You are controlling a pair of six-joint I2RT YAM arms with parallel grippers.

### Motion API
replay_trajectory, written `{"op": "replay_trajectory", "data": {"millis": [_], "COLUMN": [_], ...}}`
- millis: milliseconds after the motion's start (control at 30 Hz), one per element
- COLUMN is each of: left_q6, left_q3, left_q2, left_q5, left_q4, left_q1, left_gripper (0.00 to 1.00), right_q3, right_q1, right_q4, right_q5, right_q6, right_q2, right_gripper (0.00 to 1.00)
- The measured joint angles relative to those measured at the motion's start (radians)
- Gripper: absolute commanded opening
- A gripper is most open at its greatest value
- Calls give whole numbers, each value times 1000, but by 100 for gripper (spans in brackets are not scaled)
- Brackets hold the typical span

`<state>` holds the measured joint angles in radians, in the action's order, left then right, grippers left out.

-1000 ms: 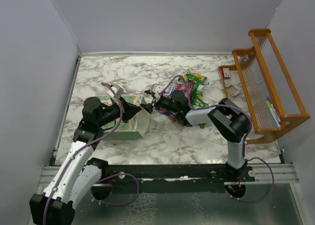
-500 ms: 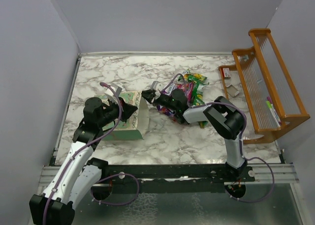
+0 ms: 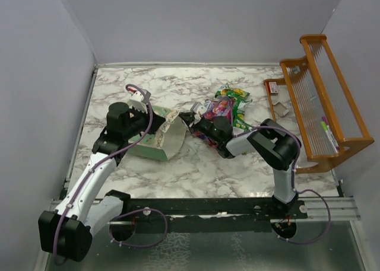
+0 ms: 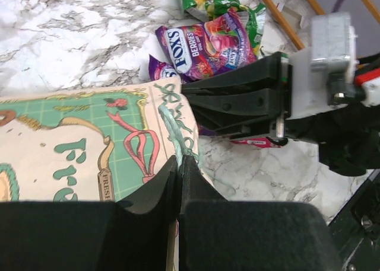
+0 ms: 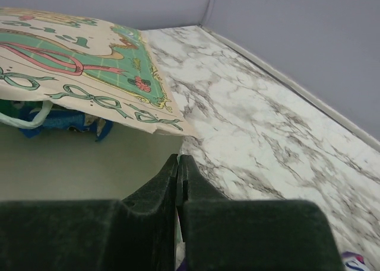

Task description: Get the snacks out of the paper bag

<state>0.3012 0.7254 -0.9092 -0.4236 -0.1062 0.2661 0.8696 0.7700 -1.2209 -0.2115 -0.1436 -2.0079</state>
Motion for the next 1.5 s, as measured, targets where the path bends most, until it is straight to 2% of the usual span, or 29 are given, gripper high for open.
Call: {"op": "replay_trajectory", "data": {"millis": [200,300,367,600,700,767,967,1167,1300,1500], "left_q6": [-85,-122,-134,-98,-65,-48,-50,-98,-121,-129], "left_q3": [86,95,84,-27,-60,-64,-63,-54,-61,-89], "left_q2": [-106,-92,-45,199,227,210,152,176,230,270], "left_q5": [45,97,131,209,209,207,184,139,121,101], "left_q4": [-64,-119,-159,-188,-165,-146,-101,-67,-29,3], "left_q1": [1,1,0,1,1,1,1,1,1,1], "left_gripper": [0,0,0,0,0,0,0,0,0,0], "right_q3": [-111,-159,-188,-227,-230,-247,-355,-420,-388,-172], "right_q1": [0,-2,8,84,84,84,127,283,332,336], "right_q4": [-16,-8,-8,25,88,151,212,251,217,180], "right_q5": [87,89,89,83,93,94,75,10,-6,82], "right_q6": [4,32,51,47,13,-23,-153,-386,-533,-721], "right_q2": [98,159,195,234,269,332,523,549,441,140], "right_gripper": [1,4,9,47,70,75,74,64,61,45]}}
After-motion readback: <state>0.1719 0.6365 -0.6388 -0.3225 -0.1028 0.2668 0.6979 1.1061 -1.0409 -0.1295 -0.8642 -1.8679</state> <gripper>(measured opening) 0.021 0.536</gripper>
